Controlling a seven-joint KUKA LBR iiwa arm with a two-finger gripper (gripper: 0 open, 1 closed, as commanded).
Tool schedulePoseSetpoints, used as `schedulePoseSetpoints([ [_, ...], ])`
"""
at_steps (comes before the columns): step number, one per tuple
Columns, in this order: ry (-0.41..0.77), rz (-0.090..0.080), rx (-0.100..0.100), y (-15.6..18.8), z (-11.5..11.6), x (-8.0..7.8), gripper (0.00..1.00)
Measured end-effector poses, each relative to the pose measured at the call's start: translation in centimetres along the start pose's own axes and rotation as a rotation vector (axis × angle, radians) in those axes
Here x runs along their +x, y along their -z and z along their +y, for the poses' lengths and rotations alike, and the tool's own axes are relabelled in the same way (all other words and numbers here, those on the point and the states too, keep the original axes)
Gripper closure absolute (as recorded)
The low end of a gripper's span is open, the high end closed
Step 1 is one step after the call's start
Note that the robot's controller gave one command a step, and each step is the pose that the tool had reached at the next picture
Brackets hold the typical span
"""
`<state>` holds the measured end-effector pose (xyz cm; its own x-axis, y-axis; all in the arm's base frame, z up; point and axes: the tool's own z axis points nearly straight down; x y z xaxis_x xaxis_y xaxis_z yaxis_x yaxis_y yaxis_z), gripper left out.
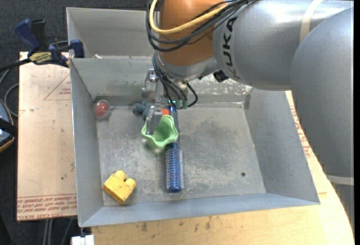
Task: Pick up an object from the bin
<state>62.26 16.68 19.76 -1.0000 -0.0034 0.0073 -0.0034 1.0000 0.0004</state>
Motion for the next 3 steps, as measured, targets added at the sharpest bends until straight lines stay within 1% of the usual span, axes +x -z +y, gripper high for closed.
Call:
schedulePoseSetpoints([
  [1,-0.153,-0.018,-0.01,-12.4,-5.0,1.4,0.0],
  [2,-0.15,-0.019,-0.009,-11.9,-4.9,1.3,1.0],
  [3,0.057,-0.017,-0.001,3.0,-6.5,3.1,1.0],
])
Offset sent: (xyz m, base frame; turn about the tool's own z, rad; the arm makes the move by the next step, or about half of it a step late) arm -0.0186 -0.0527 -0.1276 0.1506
